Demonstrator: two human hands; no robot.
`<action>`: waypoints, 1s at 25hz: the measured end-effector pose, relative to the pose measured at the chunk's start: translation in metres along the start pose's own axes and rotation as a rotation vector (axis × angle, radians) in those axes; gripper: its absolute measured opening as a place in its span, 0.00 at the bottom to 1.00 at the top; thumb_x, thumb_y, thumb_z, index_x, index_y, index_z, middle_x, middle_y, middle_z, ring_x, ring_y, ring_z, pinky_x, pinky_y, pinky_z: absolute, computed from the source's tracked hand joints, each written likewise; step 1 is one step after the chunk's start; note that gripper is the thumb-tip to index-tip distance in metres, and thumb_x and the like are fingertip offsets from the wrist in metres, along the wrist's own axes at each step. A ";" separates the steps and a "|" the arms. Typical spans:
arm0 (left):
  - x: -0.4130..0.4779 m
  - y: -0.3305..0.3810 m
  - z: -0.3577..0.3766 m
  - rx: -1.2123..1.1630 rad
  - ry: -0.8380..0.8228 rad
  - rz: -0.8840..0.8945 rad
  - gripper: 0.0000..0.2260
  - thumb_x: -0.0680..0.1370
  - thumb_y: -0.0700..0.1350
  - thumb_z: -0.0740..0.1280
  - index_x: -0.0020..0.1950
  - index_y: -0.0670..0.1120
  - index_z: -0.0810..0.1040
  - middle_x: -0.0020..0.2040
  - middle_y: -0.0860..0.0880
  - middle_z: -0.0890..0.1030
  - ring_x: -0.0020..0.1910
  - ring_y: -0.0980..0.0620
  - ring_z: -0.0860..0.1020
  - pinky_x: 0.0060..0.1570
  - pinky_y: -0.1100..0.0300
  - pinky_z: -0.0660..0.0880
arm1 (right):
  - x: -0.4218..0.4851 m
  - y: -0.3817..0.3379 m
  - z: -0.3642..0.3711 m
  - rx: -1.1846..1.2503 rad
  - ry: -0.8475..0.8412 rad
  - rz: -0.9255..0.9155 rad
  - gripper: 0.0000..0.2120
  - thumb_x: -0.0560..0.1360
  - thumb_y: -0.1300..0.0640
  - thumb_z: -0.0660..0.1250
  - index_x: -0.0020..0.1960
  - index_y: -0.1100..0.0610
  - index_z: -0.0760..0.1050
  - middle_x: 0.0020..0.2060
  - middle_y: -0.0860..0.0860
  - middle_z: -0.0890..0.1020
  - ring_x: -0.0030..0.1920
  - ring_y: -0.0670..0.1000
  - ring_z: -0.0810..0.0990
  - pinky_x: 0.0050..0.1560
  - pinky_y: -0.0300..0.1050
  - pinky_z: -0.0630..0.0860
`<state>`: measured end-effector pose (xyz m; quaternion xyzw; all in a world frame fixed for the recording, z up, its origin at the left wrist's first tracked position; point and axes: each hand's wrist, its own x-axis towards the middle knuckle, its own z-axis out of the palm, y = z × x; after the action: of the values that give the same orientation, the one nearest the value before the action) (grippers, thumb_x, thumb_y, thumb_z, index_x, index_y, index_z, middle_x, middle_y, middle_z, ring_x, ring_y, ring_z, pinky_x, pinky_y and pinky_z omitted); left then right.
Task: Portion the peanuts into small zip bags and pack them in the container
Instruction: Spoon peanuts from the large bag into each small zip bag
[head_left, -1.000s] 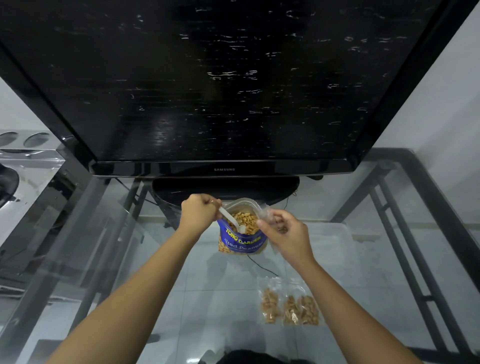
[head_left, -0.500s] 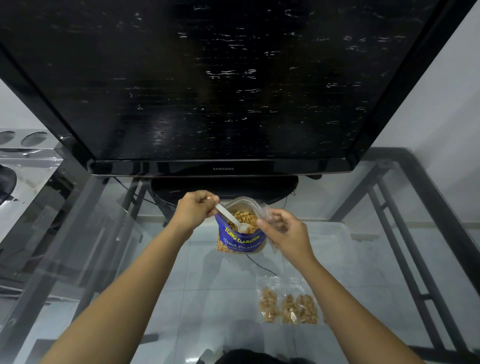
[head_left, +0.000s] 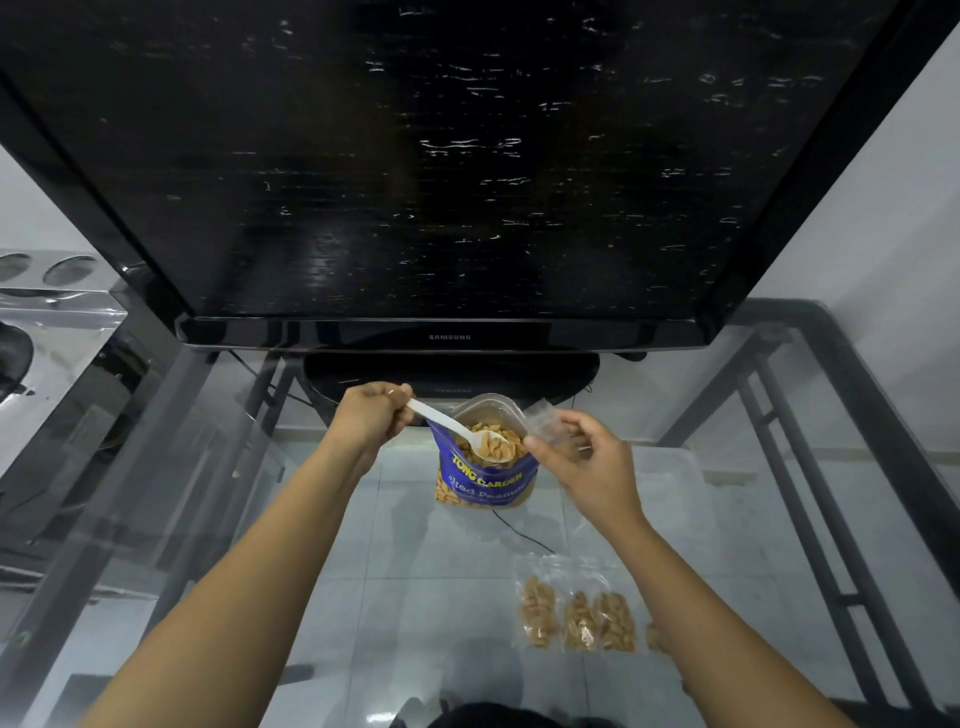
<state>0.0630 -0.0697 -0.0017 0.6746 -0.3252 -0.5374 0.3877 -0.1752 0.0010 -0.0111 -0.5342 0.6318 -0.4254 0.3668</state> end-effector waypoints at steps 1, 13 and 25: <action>0.002 0.001 -0.002 -0.005 0.022 -0.008 0.08 0.79 0.41 0.62 0.42 0.39 0.77 0.28 0.47 0.72 0.24 0.55 0.68 0.22 0.70 0.68 | 0.002 0.000 -0.002 -0.093 0.015 -0.048 0.20 0.65 0.46 0.75 0.54 0.50 0.76 0.47 0.47 0.80 0.47 0.46 0.78 0.42 0.34 0.75; -0.026 0.063 0.004 0.152 0.015 0.340 0.09 0.77 0.45 0.65 0.38 0.48 0.79 0.30 0.49 0.77 0.31 0.56 0.74 0.34 0.65 0.72 | 0.005 -0.016 0.016 -0.354 0.012 -0.285 0.24 0.65 0.43 0.75 0.56 0.53 0.78 0.45 0.46 0.79 0.45 0.45 0.75 0.45 0.39 0.73; -0.076 0.106 0.004 0.579 -0.188 0.932 0.03 0.76 0.46 0.67 0.43 0.52 0.80 0.36 0.53 0.82 0.35 0.60 0.80 0.42 0.67 0.77 | 0.006 -0.031 0.026 0.340 -0.229 0.010 0.08 0.74 0.53 0.68 0.51 0.44 0.76 0.48 0.50 0.83 0.50 0.46 0.82 0.51 0.42 0.78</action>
<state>0.0406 -0.0568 0.1260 0.4874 -0.7569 -0.2557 0.3524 -0.1413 -0.0106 0.0082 -0.5062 0.5076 -0.4608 0.5232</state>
